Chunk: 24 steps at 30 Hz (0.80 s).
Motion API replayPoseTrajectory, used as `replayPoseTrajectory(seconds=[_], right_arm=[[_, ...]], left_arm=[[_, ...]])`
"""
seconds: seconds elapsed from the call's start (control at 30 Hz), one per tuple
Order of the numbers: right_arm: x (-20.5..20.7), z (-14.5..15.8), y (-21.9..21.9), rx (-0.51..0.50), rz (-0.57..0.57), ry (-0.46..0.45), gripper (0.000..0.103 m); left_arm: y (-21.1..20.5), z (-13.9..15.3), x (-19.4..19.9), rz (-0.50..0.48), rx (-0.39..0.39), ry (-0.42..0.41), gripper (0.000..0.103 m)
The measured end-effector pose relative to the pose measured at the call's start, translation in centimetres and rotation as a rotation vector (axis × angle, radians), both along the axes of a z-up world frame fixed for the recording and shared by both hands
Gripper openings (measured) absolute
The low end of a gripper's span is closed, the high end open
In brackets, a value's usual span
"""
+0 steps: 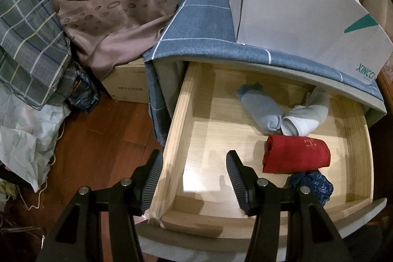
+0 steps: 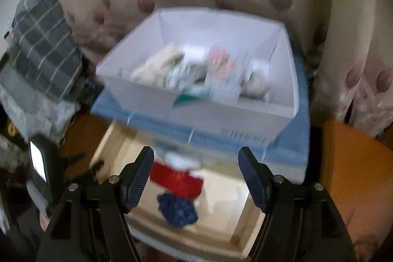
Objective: Take underwear out of drawer
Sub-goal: 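Move the right gripper back to the drawer and grasp the navy floral underwear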
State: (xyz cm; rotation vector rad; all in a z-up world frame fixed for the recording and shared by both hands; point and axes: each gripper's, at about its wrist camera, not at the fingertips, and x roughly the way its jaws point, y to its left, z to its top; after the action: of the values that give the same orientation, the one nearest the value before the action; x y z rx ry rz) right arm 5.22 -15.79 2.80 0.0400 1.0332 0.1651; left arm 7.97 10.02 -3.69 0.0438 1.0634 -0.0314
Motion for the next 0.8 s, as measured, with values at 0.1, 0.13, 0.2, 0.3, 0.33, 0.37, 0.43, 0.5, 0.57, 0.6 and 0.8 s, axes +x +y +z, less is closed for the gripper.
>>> replayPoseTrajectory(seconds=[0.1, 0.13, 0.2, 0.3, 0.33, 0.37, 0.43, 0.5, 0.57, 0.6, 0.8], right_arm=[[-0.8, -3.2, 0.7, -0.001, 0.017, 0.076, 0.068], [-1.0, -4.3, 1.0, -0.005, 0.023, 0.103, 0.069], [-1.1, -6.2, 1.6, -0.015, 0.031, 0.146, 0.068], [-1.3, -9.2, 2.4, -0.021, 0.052, 0.216, 0.068], [-1.2, -10.3, 2.7, -0.028, 0.058, 0.242, 0.068], [-1.2, -11.1, 3.0, -0.03, 0.064, 0.263, 0.068], [-1.0, -13.2, 3.7, -0.042, 0.078, 0.315, 0.068], [-0.6, -14.9, 4.1, -0.042, 0.09, 0.363, 0.068], [-0.3, -16.9, 4.9, -0.043, 0.105, 0.427, 0.069], [-0.1, -17.5, 5.2, -0.047, 0.11, 0.447, 0.068], [1.0, -21.0, 6.5, -0.073, 0.137, 0.551, 0.078]], left_arm=[[0.0, 0.0, 0.0, 0.002, 0.0, 0.002, 0.055], [0.0, 0.0, 0.0, 0.003, -0.001, 0.001, 0.055], [0.1, 0.1, 0.0, 0.005, -0.006, 0.002, 0.055], [0.1, 0.2, 0.0, 0.005, -0.008, 0.002, 0.055], [0.1, 0.2, 0.0, 0.003, -0.007, 0.002, 0.055], [0.1, 0.2, 0.1, 0.002, -0.007, 0.002, 0.055], [0.1, 0.2, 0.1, 0.001, -0.005, 0.002, 0.055], [0.0, 0.2, 0.1, 0.002, -0.007, 0.004, 0.055], [0.0, 0.2, 0.2, 0.002, -0.009, 0.005, 0.055], [0.0, 0.2, 0.2, 0.002, -0.01, 0.006, 0.055], [-0.2, 0.1, 0.3, 0.001, -0.011, 0.008, 0.055]])
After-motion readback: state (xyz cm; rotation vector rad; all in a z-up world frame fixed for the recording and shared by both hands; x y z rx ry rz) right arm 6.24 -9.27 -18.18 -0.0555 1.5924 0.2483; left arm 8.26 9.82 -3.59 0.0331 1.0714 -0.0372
